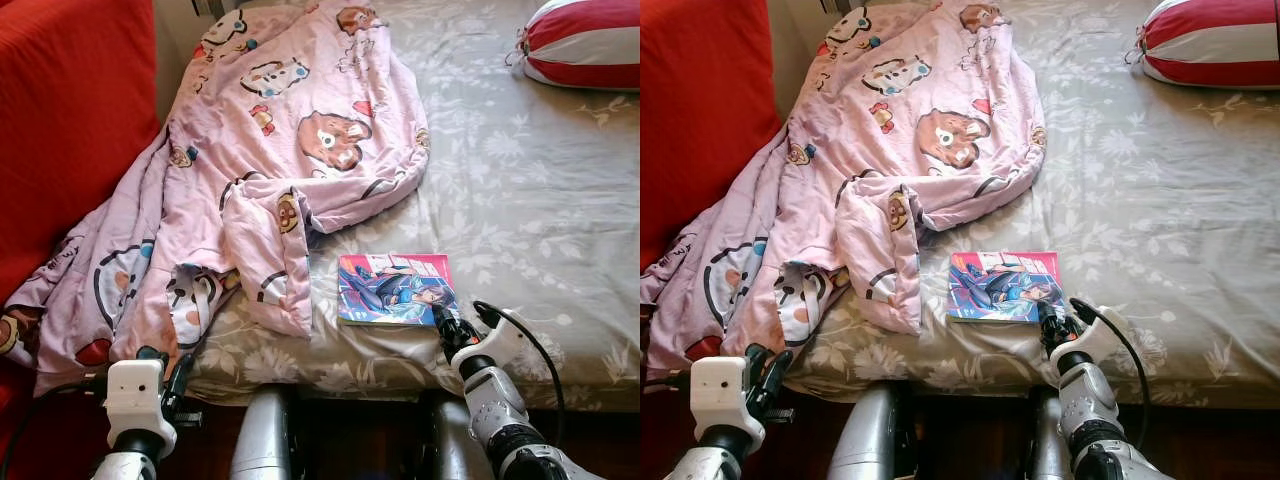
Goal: Clean up the room
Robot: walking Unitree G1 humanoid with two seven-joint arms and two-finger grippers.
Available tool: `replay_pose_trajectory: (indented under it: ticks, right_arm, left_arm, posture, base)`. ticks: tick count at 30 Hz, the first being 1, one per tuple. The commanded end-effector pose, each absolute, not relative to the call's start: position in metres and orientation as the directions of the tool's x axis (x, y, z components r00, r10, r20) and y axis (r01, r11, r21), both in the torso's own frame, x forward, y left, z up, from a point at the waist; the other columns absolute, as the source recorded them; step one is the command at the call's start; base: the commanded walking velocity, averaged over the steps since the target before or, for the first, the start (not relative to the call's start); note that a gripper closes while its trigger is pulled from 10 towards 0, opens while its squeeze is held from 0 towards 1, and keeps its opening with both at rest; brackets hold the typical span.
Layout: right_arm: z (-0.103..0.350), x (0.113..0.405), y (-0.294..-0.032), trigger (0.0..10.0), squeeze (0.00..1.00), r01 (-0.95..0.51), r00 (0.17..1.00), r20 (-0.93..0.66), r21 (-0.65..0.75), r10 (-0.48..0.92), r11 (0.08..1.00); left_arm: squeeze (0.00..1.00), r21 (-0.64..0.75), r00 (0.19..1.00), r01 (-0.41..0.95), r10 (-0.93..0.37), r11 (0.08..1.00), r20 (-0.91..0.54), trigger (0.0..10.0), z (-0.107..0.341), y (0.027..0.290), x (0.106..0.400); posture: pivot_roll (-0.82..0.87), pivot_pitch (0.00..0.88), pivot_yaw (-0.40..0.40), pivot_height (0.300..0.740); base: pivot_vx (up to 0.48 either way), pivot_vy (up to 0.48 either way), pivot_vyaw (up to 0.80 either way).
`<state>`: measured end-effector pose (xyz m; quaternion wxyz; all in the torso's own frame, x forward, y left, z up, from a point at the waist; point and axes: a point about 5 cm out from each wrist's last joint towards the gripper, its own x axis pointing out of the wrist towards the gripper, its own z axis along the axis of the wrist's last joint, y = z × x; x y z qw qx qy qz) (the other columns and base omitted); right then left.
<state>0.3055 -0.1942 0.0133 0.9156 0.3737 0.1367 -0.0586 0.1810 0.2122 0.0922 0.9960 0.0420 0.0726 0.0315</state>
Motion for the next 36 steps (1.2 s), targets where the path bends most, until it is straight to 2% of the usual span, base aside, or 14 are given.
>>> replay_pose_trajectory:
  ticks: [1,4,7,14,24,29,36]
  right_arm:
    - [-0.002,0.293,-0.188,10.0,0.0,0.257,0.936,-0.352,0.706,0.013,0.66]
    - [-0.005,0.29,-0.188,10.0,0.0,0.273,0.932,-0.362,0.722,0.01,0.635]
    - [-0.01,0.285,-0.188,10.0,0.0,0.3,0.929,-0.37,0.777,0.016,0.554]
    - [-0.016,0.278,-0.19,10.0,0.0,0.333,0.925,-0.38,0.815,0.003,0.474]
    - [-0.019,0.271,-0.211,10.0,0.0,0.426,0.903,-0.409,0.813,-0.13,0.397]
    - [-0.02,0.271,-0.208,10.0,0.0,0.435,0.898,-0.42,0.815,-0.126,0.382]
    - [-0.017,0.279,-0.192,10.0,0.0,0.406,0.91,-0.407,0.843,-0.076,0.354]
  left_arm:
    - [0.0,0.132,0.985,-0.051,0.072,0.99,-0.16,10.0,0.092,0.215,0.176]
    - [0.0,0.133,0.985,-0.05,0.072,0.99,-0.16,10.0,0.092,0.215,0.176]
    - [0.0,0.138,0.985,-0.046,0.068,0.989,-0.158,10.0,0.094,0.214,0.175]
    - [0.0,0.152,0.985,-0.043,0.067,0.987,-0.157,10.0,0.098,0.215,0.172]
    - [0.0,0.166,0.986,-0.036,0.061,0.985,-0.153,10.0,0.101,0.215,0.171]
    - [0.0,0.171,0.987,-0.033,0.059,0.985,-0.15,10.0,0.103,0.215,0.171]
    - [0.0,0.187,0.989,-0.031,0.058,0.982,-0.139,10.0,0.109,0.216,0.172]
  posture:
    - [0.3,0.223,0.13,0.568]
    - [0.3,0.223,0.13,0.568]
    - [0.31,0.226,0.131,0.568]
    - [0.32,0.236,0.135,0.568]
    - [0.33,0.242,0.138,0.568]
    - [0.34,0.244,0.141,0.568]
    - [0.36,0.244,0.146,0.568]
  base:
    - [0.0,0.0,0.0]
    - [0.0,0.0,0.0]
    - [0.0,0.0,0.0]
    - [0.0,0.0,0.0]
    - [0.0,0.0,0.0]
    - [0.0,0.0,0.0]
    - [0.0,0.0,0.0]
